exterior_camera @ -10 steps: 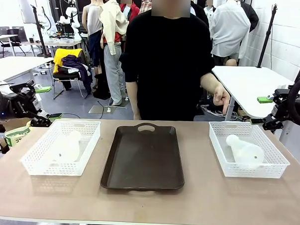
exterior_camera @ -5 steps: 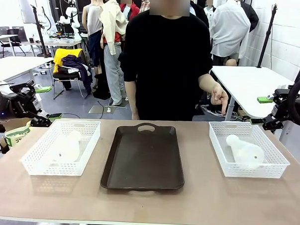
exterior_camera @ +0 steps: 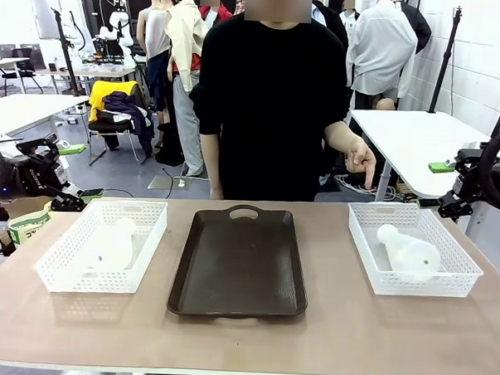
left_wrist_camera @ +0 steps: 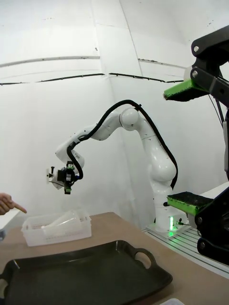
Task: Prepare the laboratory tools.
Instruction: Pick up the Big flask that the person points to.
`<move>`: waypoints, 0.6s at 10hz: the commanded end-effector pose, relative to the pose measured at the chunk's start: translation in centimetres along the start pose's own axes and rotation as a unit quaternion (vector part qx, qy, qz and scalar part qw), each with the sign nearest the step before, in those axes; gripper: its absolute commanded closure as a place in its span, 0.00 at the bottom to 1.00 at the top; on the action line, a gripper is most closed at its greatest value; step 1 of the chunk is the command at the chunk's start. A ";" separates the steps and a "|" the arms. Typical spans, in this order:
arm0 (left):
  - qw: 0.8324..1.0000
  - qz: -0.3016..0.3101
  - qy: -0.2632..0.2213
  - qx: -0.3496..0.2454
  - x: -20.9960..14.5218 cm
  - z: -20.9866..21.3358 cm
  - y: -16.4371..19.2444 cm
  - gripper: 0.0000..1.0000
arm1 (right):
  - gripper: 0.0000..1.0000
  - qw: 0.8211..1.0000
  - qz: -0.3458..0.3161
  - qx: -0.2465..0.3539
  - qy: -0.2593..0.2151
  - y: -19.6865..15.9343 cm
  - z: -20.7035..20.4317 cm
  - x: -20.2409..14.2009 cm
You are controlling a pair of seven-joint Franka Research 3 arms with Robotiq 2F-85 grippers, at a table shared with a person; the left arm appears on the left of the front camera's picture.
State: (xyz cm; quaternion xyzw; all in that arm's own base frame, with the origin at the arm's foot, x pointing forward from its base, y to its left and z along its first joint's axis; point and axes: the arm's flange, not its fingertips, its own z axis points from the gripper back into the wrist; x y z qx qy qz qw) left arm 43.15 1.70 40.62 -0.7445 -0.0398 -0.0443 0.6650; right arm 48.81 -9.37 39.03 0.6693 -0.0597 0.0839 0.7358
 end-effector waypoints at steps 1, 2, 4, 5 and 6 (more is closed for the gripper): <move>1.000 -0.003 0.001 -0.003 0.0 0.1 -0.2 0.00 | 0.00 0.991 0.022 -0.131 0.015 3.0 0.6 1.2; 1.000 -0.003 0.001 -0.003 0.0 0.1 -0.2 0.00 | 0.00 0.975 0.040 -0.219 0.005 5.0 0.6 2.0; 1.000 -0.003 0.001 -0.003 0.0 0.1 -0.2 0.00 | 0.00 0.928 0.069 -0.366 -0.004 8.2 -1.7 4.6; 1.000 -0.003 0.001 -0.003 0.0 0.1 -0.2 0.00 | 0.00 0.903 0.087 -0.420 0.005 9.2 -3.5 5.8; 1.000 -0.003 0.001 -0.003 0.0 0.1 -0.2 0.00 | 0.00 0.877 0.096 -0.471 0.014 9.7 -5.6 6.7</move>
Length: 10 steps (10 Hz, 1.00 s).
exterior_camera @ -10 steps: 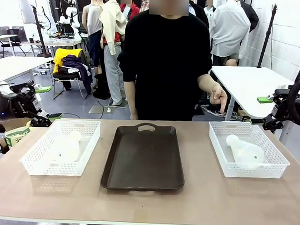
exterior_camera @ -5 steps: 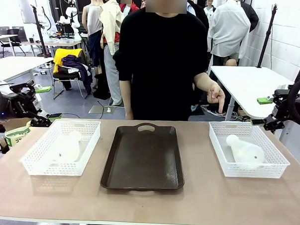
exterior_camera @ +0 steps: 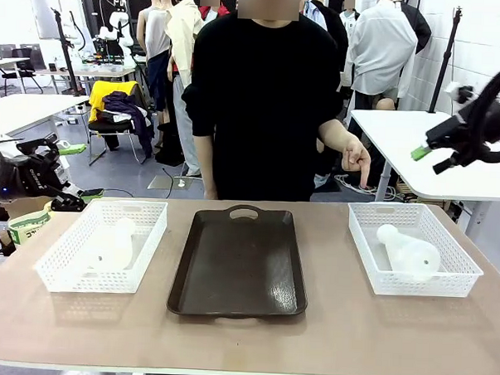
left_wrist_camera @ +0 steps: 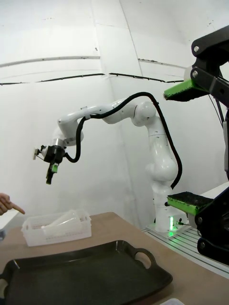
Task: Prepare the laboratory tools.
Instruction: Pick up the Big flask that the person points to.
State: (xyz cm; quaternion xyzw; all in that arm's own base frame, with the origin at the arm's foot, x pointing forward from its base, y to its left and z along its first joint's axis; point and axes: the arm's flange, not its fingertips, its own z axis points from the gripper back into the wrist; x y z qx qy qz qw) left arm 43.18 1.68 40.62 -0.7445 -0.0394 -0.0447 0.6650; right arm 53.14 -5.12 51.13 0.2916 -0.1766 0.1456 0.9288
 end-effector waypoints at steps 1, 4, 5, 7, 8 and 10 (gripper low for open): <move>1.000 -0.003 0.001 -0.003 0.0 0.2 -0.2 0.00 | 0.00 0.991 -0.006 -0.119 0.057 2.4 -4.5 0.5; 1.000 -0.003 0.001 -0.003 0.0 0.2 -0.2 0.00 | 0.00 0.962 0.019 -0.264 0.067 4.9 -9.7 1.7; 1.000 -0.003 0.001 -0.003 0.0 0.2 -0.2 0.00 | 0.00 0.956 0.020 -0.279 0.085 4.9 -11.6 2.0; 1.000 -0.003 0.001 -0.003 0.0 0.2 -0.2 0.00 | 0.00 0.949 0.001 -0.294 0.114 3.5 -14.8 2.5; 1.000 -0.003 0.001 -0.003 0.0 0.2 -0.2 0.00 | 0.00 0.943 -0.013 -0.307 0.127 2.3 -16.3 2.8; 1.000 -0.003 0.001 -0.003 0.0 0.2 -0.2 0.00 | 0.00 0.945 -0.045 -0.299 0.128 1.0 -18.3 2.9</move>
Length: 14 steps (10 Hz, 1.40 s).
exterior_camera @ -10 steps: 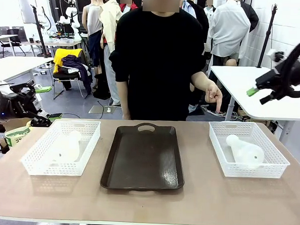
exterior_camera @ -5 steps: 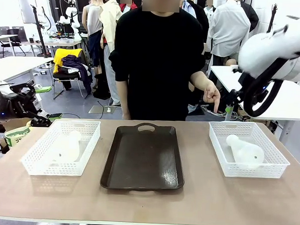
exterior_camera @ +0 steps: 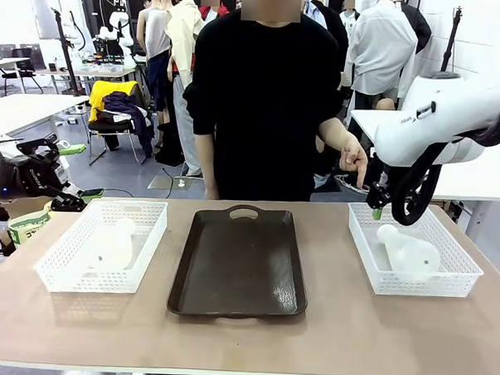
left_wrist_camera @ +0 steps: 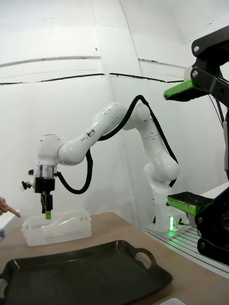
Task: Prepare the laboratory tools.
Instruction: Pick up the Big flask that the person points to.
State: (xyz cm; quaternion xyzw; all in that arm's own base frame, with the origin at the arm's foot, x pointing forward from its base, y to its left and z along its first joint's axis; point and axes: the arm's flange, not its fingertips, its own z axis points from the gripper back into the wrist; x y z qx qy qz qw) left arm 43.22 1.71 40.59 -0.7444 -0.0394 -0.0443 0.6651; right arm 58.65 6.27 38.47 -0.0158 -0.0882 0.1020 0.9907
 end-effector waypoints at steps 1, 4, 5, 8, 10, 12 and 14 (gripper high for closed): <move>1.000 -0.003 0.001 -0.003 0.0 0.1 -0.3 0.00 | 0.00 0.999 -0.031 0.002 0.021 0.5 -1.2 1.9; 1.000 -0.003 0.001 -0.003 0.0 0.1 -0.3 0.00 | 0.00 0.998 -0.031 -0.008 0.049 0.6 -3.2 2.4; 1.000 -0.003 0.001 -0.003 0.0 0.1 -0.3 0.00 | 0.00 0.998 -0.034 -0.014 0.057 0.4 -4.0 2.6; 1.000 -0.003 0.001 -0.003 0.0 0.1 -0.3 0.00 | 0.00 0.997 -0.032 -0.002 0.066 -0.4 -4.9 2.1; 1.000 -0.003 0.001 -0.003 0.0 0.1 -0.3 0.00 | 0.00 0.997 -0.040 0.006 0.069 -1.4 -5.3 1.7; 1.000 -0.003 0.001 -0.003 0.0 0.1 -0.3 0.00 | 0.00 0.996 -0.047 0.012 0.074 -1.8 -5.8 1.6; 1.000 -0.003 0.001 -0.003 0.0 0.1 -0.3 0.00 | 0.00 0.995 -0.052 0.017 0.080 -1.8 -6.3 1.6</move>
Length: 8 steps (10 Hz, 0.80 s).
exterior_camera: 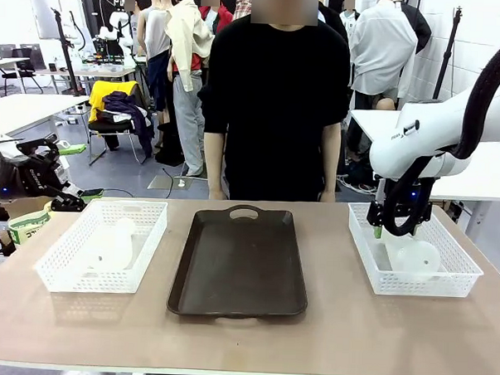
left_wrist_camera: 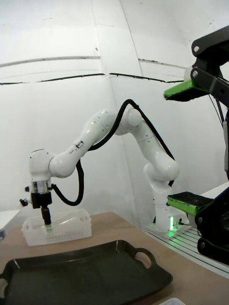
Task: Prepare the laboratory tools.
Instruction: Pick up the Big flask that the person points to.
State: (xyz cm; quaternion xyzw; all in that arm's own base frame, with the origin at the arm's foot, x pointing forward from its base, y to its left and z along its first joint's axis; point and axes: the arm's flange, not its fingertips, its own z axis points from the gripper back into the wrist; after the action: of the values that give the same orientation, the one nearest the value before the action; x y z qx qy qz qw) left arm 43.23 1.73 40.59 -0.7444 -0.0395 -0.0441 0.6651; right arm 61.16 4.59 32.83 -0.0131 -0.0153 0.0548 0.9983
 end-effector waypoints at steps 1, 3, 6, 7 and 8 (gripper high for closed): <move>1.000 -0.003 0.001 -0.003 0.0 0.1 -0.3 0.00 | 0.00 1.000 -0.002 0.013 0.011 0.2 -0.3 0.5; 1.000 -0.003 0.001 -0.003 0.0 0.1 -0.3 0.00 | 0.17 1.000 0.006 0.016 0.012 0.5 -0.5 0.5; 1.000 -0.003 0.001 -0.003 0.0 0.1 -0.3 0.00 | 0.69 1.000 0.002 0.006 0.005 0.8 -0.4 0.5; 1.000 -0.003 0.001 -0.003 0.0 0.1 -0.3 0.00 | 0.86 1.000 0.001 0.003 0.004 0.9 -0.4 0.5; 1.000 -0.003 0.001 -0.003 0.0 0.1 -0.3 0.00 | 1.00 1.000 0.000 0.003 0.004 0.9 -0.4 0.4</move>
State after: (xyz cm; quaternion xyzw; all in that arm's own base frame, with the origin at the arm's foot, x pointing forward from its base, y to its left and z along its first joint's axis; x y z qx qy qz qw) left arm 43.23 1.74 40.59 -0.7444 -0.0395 -0.0441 0.6651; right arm 61.08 5.32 32.32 -0.0117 -0.0100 0.0605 0.9980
